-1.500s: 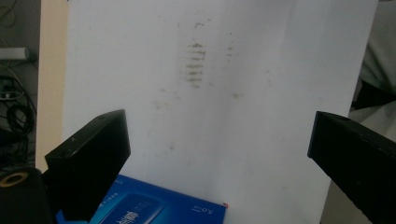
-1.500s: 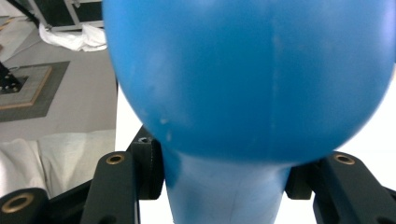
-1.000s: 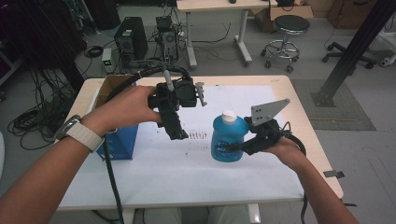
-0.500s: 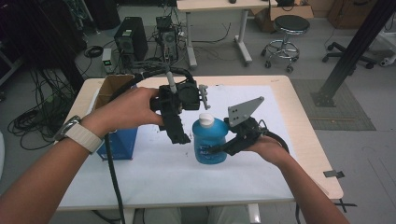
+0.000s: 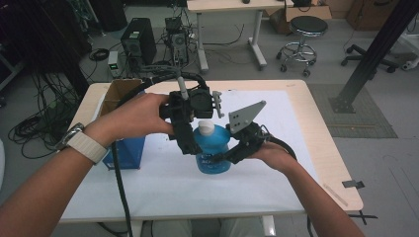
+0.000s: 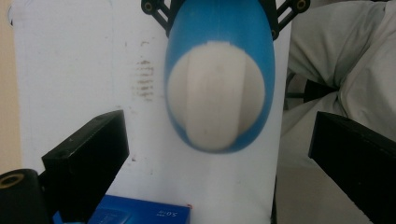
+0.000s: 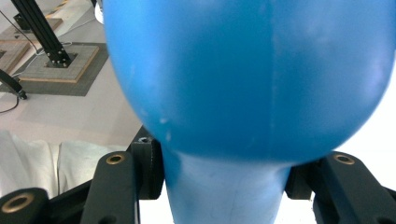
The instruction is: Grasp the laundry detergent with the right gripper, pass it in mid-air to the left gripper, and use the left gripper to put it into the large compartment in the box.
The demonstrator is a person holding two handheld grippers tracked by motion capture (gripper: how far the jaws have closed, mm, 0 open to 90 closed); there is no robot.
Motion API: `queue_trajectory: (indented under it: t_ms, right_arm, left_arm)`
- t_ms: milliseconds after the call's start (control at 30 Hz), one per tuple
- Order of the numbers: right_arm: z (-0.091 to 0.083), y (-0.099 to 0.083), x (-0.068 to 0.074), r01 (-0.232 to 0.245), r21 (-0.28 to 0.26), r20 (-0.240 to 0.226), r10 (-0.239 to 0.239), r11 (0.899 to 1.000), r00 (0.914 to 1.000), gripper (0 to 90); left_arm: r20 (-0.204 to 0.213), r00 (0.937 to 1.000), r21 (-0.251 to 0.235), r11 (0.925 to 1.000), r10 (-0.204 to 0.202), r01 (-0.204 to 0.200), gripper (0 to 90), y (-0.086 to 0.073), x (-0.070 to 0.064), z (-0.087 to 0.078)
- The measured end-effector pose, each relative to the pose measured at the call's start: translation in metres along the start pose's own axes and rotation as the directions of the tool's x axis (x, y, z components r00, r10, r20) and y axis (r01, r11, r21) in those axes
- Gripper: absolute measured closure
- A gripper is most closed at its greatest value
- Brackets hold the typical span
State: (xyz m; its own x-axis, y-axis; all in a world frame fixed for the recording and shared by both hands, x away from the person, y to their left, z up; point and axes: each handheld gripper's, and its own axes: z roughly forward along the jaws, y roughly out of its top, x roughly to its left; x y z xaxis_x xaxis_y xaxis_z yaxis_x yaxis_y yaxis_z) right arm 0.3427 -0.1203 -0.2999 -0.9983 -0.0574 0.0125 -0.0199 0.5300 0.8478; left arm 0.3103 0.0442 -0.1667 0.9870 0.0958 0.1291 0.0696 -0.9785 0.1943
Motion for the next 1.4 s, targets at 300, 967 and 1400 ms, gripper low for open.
queue_trajectory:
  t_ms: [300,967,1400]
  right_arm:
    - [0.008,0.007,0.0,0.011,0.008,-0.01,-0.011,1.0,0.9999,45.0]
    - [0.008,0.008,0.001,0.001,0.013,-0.012,-0.001,1.0,0.9999,44.9]
    - [0.007,0.008,0.0,-0.004,0.014,-0.006,0.004,1.0,1.0,44.9]
  left_arm:
    - [0.001,1.0,0.01,0.9999,0.009,-0.009,5.4,0.006,0.001,0.005]
    - [0.021,0.9994,0.033,0.999,0.028,-0.029,7.8,0.012,0.001,0.021]
    - [0.02,0.9993,0.03,0.999,0.033,-0.033,13.9,0.013,0.002,0.024]
